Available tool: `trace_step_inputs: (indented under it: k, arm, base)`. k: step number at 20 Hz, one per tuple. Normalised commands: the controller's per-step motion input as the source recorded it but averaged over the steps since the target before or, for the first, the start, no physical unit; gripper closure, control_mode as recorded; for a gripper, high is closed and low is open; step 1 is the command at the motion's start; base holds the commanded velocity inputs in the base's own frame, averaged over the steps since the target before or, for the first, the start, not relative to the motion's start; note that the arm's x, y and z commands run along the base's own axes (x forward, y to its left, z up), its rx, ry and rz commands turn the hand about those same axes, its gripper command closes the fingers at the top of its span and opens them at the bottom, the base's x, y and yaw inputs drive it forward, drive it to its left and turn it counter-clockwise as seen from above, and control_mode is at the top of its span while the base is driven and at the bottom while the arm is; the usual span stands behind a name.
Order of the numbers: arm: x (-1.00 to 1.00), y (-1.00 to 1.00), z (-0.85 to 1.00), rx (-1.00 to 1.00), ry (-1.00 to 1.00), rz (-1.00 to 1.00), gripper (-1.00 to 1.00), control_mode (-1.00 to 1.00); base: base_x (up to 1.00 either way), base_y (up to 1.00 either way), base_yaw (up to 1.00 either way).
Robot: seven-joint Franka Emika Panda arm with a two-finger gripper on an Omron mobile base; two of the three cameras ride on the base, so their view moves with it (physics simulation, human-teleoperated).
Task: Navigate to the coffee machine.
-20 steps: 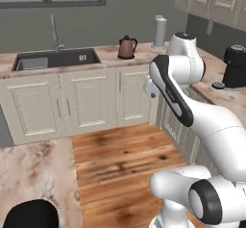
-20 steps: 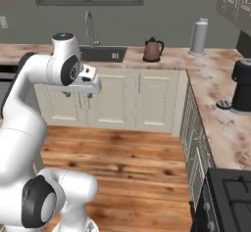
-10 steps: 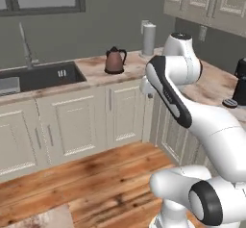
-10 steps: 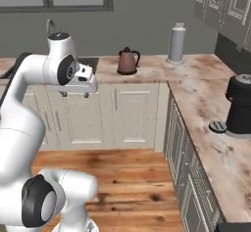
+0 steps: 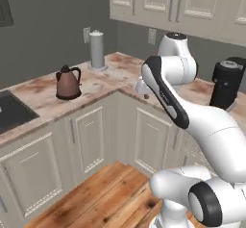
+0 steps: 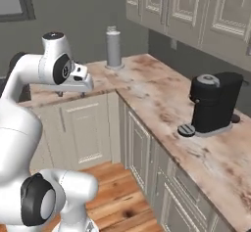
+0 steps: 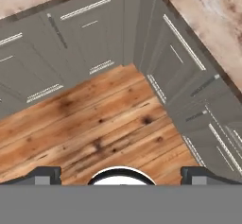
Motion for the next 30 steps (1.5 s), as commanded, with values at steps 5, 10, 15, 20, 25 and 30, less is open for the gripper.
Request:
trace_step_inputs:
  k: [5,10,15,20,25,30]
  arm:
    - [0.00,0.00,0.00,0.00,0.00,0.00,-1.00,1.00]
    - [0.00,0.00,0.00,0.00,0.00,0.00,-1.00,1.00]
    - [0.00,0.00,0.00,0.00,0.00,0.00,-1.00,1.00]
    - [0.00,0.00,0.00,0.00,0.00,0.00,-1.00,1.00]
    - [0.00,0.00,0.00,0.00,0.00,0.00,-1.00,1.00]
    - [0.00,0.00,0.00,0.00,0.00,0.00,-1.00,1.00]
  base:
    - [0.57,0.09,-0.73]
    - [0.58,0.02,-0.72]
    - [0.82,0.22,-0.62]
    - [0.81,0.58,-0.43]
    - [0.67,0.51,-0.26]
    - [0.98,0.18,-0.41]
